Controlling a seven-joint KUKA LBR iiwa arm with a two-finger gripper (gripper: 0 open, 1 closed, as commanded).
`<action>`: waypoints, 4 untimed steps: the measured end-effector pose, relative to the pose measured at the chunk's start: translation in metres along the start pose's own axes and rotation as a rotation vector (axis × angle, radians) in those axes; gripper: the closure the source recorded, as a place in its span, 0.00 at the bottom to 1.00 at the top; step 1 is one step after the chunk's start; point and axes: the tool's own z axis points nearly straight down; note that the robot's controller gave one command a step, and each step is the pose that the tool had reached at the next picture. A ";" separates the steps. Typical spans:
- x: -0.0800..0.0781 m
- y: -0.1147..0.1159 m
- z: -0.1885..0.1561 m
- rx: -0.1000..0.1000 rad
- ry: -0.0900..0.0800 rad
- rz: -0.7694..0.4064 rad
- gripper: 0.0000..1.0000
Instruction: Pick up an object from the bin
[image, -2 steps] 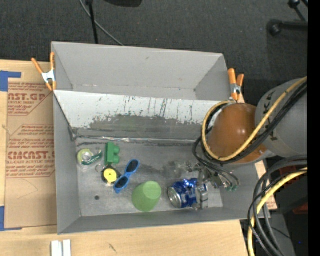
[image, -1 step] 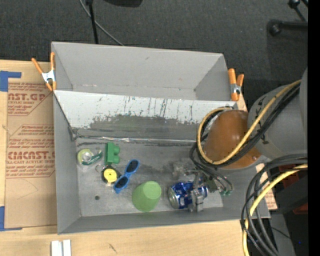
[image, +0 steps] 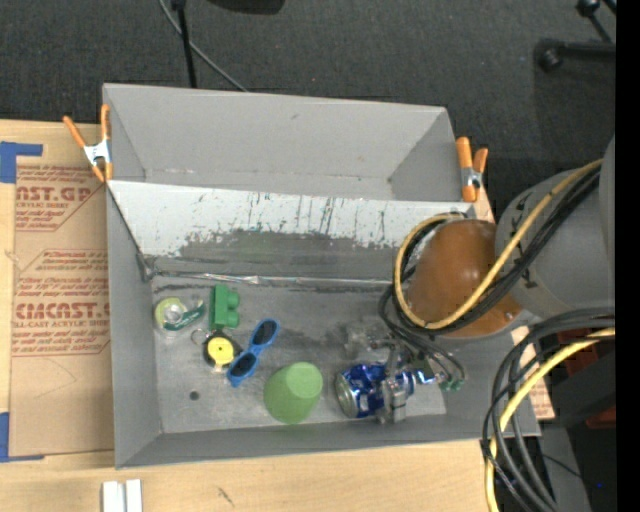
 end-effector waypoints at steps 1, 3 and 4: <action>-0.001 0.000 -0.003 -0.001 0.002 0.000 1.00; -0.004 0.001 -0.103 0.003 -0.003 0.000 1.00; -0.005 0.001 -0.126 0.002 0.001 0.000 1.00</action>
Offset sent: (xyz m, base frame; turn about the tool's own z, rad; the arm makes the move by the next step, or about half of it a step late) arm 0.0000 0.0000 0.0000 0.0000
